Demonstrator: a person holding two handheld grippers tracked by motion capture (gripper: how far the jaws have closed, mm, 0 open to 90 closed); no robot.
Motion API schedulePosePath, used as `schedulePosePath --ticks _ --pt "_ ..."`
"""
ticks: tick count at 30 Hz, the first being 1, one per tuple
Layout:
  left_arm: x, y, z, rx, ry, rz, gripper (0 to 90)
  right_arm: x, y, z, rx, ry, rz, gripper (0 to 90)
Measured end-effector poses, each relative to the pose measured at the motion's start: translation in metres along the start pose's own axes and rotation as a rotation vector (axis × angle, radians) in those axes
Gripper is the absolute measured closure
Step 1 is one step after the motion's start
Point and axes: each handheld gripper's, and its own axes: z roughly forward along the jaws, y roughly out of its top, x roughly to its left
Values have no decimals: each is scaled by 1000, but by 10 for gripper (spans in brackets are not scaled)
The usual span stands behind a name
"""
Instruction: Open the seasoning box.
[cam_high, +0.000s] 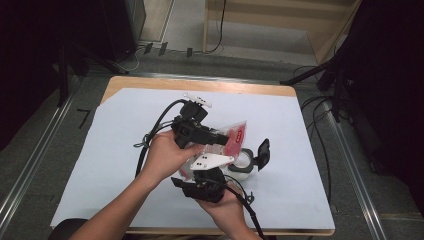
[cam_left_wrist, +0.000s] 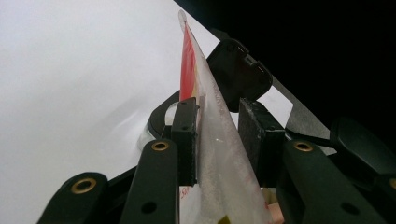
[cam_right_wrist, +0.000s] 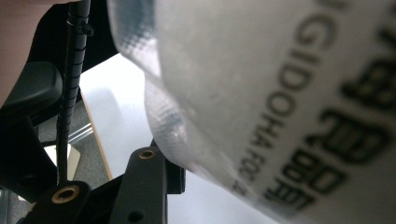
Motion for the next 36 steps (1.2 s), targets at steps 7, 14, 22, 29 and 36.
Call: schedulePosePath --ticks 7,14,22,29,36 --pt "0 2 3 9 -11 9 691 -1 0 -1 1 -4 8 639" --pt "0 3 1 7 -7 5 690 -1 1 -2 -2 -1 12 639" --pt "0 5 3 13 0 5 691 -2 1 -1 -2 1 15 639" --pt "-1 9 5 25 3 14 693 -4 3 -3 -12 3 14 639" --pt "-1 12 6 39 1 13 694 -5 3 -4 -14 1 18 639"
